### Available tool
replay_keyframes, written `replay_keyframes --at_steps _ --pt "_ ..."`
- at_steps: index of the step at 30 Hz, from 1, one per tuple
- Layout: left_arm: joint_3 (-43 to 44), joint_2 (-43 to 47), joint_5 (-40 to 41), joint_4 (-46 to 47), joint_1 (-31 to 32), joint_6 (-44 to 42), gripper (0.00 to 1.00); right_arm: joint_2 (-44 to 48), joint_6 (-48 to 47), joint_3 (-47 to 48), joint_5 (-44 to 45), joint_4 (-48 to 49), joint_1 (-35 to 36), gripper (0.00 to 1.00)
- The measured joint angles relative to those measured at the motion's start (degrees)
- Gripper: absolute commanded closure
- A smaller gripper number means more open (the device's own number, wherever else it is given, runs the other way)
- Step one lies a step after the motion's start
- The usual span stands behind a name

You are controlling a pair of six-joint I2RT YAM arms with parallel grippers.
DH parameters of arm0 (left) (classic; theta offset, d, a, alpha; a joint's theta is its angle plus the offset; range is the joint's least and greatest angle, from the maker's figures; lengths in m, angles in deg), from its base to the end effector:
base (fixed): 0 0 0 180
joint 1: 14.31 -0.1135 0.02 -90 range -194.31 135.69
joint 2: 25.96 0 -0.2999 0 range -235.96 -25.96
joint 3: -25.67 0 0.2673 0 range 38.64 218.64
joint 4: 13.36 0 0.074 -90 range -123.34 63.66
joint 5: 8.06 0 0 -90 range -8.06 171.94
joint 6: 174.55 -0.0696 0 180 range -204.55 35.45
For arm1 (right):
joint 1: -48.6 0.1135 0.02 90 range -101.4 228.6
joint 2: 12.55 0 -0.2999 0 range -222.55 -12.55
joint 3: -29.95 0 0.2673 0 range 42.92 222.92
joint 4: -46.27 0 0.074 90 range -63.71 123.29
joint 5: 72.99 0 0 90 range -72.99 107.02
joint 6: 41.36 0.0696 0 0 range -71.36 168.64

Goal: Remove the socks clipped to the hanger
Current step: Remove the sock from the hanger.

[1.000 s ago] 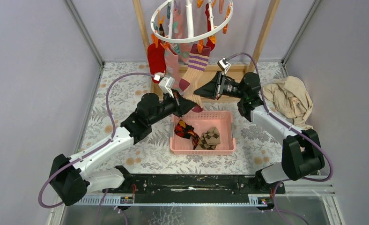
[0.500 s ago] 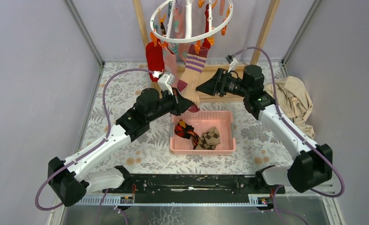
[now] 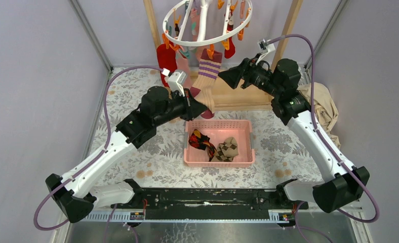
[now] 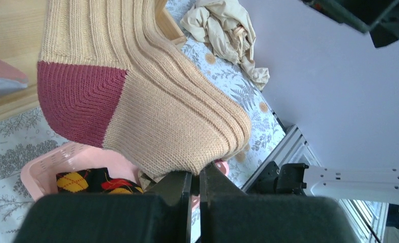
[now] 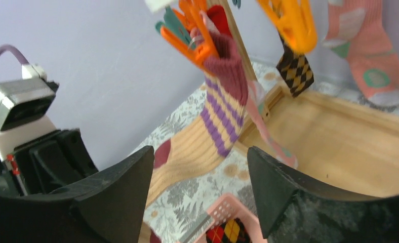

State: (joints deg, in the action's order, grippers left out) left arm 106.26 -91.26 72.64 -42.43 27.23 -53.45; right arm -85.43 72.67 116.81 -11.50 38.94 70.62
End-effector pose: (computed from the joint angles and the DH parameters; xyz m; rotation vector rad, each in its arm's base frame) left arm 0.2104 -0.2015 0.4225 0.2986 1.9130 -1.0243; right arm 0.2892 0.1528 0.4803 -0.3997 1.4998 1.0048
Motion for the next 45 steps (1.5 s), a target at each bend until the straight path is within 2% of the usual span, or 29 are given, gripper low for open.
replay_keyframes --at_steps 3,6,18,31,45 --pt "1.7 0.0 -0.9 -2.1 0.0 0.1 0.95 -1.8 -0.5 2.1 0.5 2.0 0.0 0.35" --pt "3.0 0.0 -1.8 -3.9 0.0 0.3 0.95 -4.0 -0.9 4.3 0.4 3.3 0.0 0.36" --pt "6.5 0.8 -4.1 -9.7 0.0 1.6 0.95 -10.3 -5.0 12.2 -0.7 5.3 0.7 0.21" --pt "8.4 0.8 -6.3 -11.9 0.1 2.4 0.95 -14.6 -10.1 17.3 -2.3 5.1 3.3 0.19" --pt "8.4 0.3 -6.8 -12.0 0.5 2.7 0.95 -19.2 -11.0 21.7 -1.9 4.4 3.9 0.21"
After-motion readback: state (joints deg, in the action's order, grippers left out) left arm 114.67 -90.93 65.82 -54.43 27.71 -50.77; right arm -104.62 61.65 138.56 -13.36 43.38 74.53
